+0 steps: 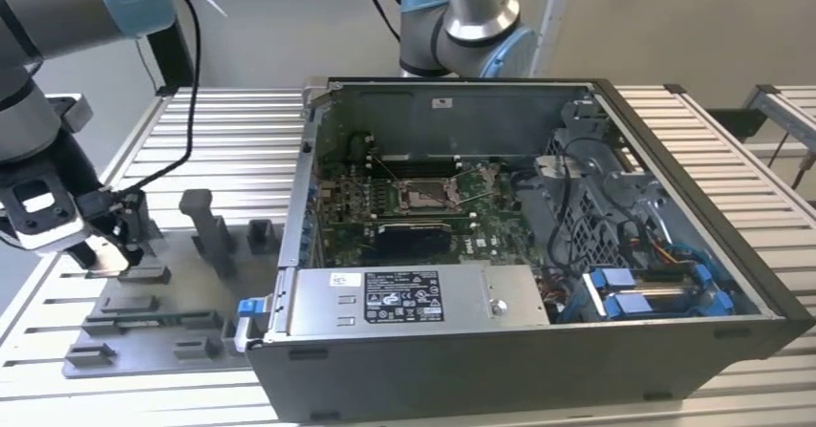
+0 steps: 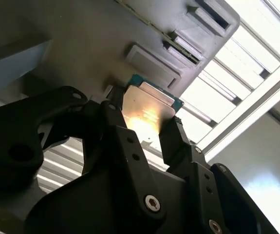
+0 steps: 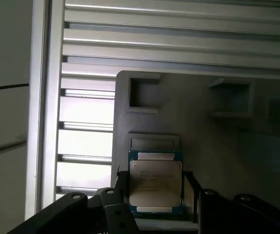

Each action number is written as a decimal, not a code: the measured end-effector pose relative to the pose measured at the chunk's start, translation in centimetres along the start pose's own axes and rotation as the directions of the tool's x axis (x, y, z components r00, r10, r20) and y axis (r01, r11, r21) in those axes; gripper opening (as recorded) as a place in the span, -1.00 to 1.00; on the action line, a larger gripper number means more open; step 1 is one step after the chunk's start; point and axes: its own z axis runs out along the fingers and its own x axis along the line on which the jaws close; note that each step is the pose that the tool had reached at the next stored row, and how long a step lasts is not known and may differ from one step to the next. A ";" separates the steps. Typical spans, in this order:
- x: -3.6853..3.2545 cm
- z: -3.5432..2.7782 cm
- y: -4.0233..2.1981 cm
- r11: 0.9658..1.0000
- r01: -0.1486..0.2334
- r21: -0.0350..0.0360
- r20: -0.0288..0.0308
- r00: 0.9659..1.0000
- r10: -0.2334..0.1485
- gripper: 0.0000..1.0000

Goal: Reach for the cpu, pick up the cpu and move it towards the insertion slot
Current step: 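Pick up the cpu and move it towards the insertion slot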

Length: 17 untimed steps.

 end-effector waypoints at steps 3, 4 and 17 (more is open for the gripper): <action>-0.02 -1.42 0.06 1.000 0.000 0.000 0.000 1.000 0.000 -1.00; -0.02 -1.88 0.08 1.000 0.000 0.000 0.000 1.000 0.000 -1.00; -0.05 -3.62 0.16 1.000 0.000 0.000 0.000 1.000 0.000 -1.00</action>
